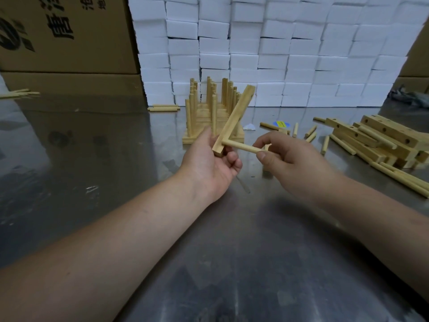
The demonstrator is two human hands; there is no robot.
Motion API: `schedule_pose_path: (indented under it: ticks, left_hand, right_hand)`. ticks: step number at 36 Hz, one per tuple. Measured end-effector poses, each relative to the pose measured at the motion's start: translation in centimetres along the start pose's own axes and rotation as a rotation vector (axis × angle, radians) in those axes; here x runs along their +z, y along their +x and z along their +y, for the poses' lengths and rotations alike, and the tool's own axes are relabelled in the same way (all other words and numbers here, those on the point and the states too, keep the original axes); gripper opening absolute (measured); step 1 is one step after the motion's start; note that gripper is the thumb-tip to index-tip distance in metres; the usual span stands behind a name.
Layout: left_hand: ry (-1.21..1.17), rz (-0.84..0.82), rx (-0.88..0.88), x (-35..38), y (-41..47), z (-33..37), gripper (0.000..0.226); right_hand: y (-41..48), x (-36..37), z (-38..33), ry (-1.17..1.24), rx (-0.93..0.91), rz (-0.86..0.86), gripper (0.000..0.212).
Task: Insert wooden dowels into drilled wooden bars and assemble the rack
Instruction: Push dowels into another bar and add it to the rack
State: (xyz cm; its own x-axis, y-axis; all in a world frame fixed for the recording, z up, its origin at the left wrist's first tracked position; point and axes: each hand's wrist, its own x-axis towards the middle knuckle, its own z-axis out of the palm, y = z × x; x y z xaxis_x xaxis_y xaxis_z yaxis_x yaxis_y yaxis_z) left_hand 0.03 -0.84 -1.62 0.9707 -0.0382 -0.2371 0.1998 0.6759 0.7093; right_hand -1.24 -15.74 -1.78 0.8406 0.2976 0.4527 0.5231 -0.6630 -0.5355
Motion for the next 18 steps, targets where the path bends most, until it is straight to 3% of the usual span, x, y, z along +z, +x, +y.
schedule_pose_path:
  ticks: [4, 18]
  left_hand:
    - [0.038, -0.016, -0.003, 0.07, -0.18, -0.06, 0.019]
    - [0.272, 0.014, 0.132, -0.19, 0.14, -0.55, 0.042]
  right_hand:
    - [-0.04, 0.05, -0.06, 0.004, -0.013, 0.015, 0.017]
    - [-0.16, -0.02, -0.04, 0.080, 0.006, 0.072, 0.021]
